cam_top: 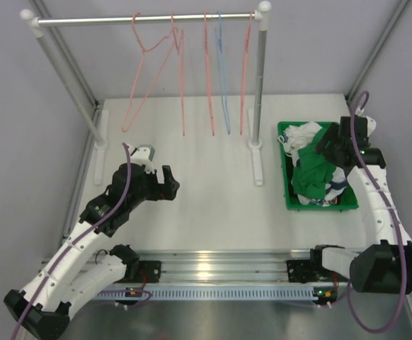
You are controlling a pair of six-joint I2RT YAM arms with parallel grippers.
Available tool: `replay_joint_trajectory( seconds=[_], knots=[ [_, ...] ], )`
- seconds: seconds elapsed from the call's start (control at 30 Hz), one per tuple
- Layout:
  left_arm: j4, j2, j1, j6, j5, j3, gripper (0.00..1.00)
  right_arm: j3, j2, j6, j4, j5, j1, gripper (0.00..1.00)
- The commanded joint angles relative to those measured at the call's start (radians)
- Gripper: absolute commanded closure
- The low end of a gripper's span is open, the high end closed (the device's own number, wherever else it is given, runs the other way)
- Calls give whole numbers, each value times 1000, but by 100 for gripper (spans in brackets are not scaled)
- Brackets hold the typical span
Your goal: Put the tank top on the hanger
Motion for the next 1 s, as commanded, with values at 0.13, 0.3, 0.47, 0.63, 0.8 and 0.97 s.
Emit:
replay_joint_trajectory(
  seconds=[0.13,0.3,0.47,0.63,0.8,0.97],
  knots=[
    [29,3,4,15,9,0,2,-58,41,4,120,-51,-21,45],
    [27,0,4,15,5,0,2,-67,75,-7,129,-63,-21,75],
    [26,-3,4,14,0,1,2,-41,9,-4,85,-155,-12,100],
    [23,-3,4,12,-1,7,2,60,-98,34,-3,-160,167,100],
    [11,3,4,5,-3,27,2,149,-166,122,-66,-139,326,100],
    [4,6,4,-9,15,47,2,177,-206,201,-90,-105,498,100]
  ],
)
